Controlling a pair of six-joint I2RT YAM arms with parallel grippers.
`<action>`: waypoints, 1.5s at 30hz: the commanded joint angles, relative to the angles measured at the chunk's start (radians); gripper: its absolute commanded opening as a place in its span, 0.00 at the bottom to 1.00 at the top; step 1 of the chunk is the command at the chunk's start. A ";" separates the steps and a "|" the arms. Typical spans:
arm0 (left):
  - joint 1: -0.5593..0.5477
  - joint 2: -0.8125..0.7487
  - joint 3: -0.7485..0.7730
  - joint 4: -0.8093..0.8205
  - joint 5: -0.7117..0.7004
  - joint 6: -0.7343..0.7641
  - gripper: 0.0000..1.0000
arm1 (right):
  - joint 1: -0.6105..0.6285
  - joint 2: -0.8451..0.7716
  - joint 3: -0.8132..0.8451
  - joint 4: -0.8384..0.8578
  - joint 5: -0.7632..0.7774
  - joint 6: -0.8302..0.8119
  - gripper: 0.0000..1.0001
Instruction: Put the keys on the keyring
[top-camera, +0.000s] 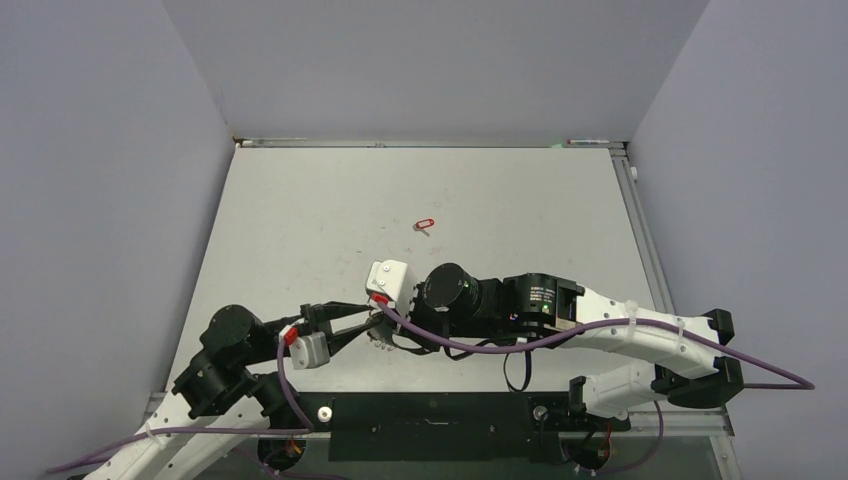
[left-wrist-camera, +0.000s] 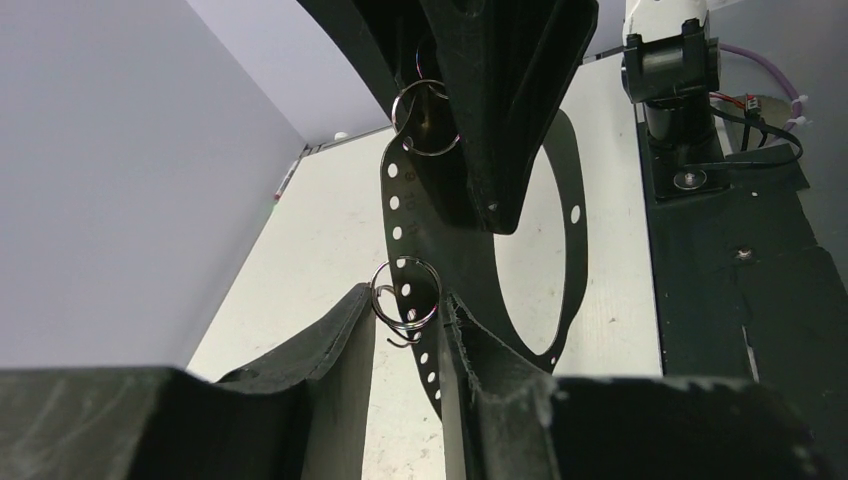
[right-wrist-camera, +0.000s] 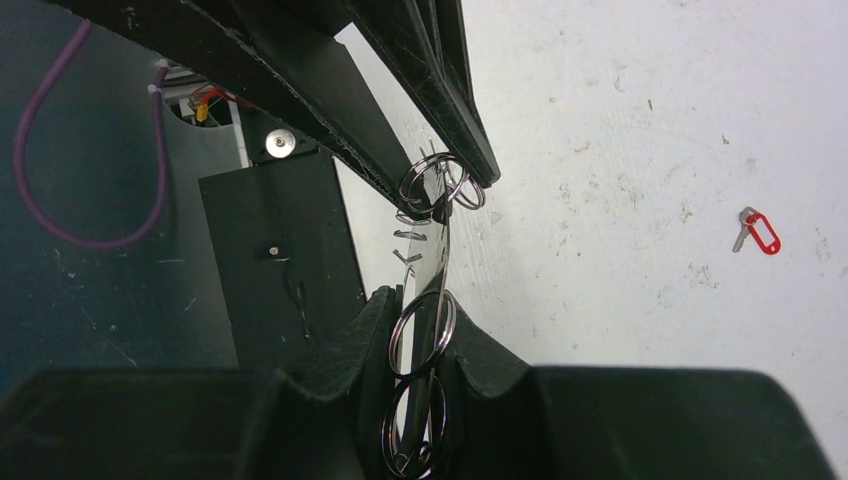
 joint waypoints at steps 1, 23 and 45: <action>-0.009 0.007 0.048 -0.021 0.048 0.002 0.04 | 0.011 -0.028 0.005 0.050 0.007 -0.010 0.05; -0.009 0.005 -0.002 0.022 -0.039 -0.457 0.00 | -0.004 -0.144 -0.078 0.072 0.189 0.089 0.58; -0.009 0.123 -0.055 0.094 -0.307 -0.852 0.00 | 0.023 -0.235 -0.431 0.517 0.229 0.825 0.51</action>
